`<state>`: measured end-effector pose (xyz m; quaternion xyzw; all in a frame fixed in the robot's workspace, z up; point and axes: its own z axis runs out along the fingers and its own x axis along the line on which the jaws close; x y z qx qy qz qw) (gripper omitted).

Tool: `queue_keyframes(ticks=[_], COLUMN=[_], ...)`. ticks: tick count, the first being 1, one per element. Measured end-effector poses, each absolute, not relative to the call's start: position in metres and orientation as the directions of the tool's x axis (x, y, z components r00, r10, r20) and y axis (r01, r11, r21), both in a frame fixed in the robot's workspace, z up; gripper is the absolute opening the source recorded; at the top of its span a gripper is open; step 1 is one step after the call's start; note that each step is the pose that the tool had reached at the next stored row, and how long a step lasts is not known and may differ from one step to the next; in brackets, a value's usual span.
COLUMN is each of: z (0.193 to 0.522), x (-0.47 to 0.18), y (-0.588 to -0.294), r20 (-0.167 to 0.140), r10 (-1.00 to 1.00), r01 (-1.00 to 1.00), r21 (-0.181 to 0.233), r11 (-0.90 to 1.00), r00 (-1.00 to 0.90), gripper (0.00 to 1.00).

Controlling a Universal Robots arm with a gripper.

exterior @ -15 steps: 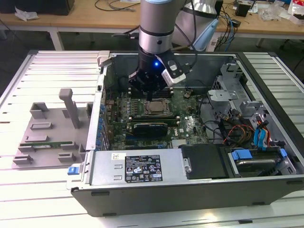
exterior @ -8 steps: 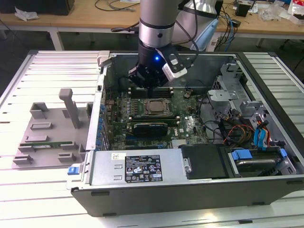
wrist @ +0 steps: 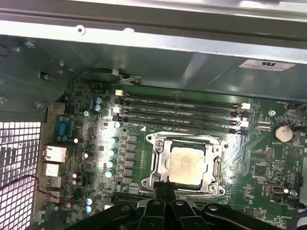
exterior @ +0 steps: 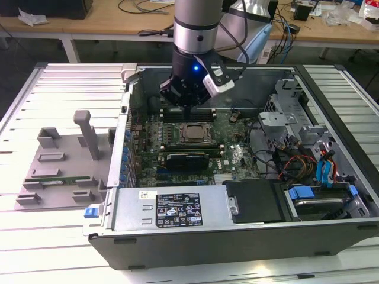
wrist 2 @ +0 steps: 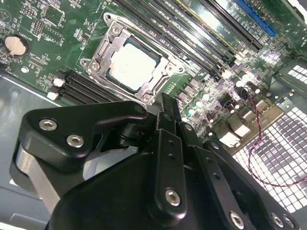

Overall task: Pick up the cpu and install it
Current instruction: 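Install the second cpu locking lever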

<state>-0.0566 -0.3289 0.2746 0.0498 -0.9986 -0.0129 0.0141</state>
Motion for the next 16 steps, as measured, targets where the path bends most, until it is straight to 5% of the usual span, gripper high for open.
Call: queue_keyframes(ticks=[16], z=[0.289], x=[-0.057], y=[-0.329], r20=[0.027], r10=[-0.1], r01=[-0.099], r21=[0.026], r11=[0.995], r00=[-0.995], gripper=[0.11])
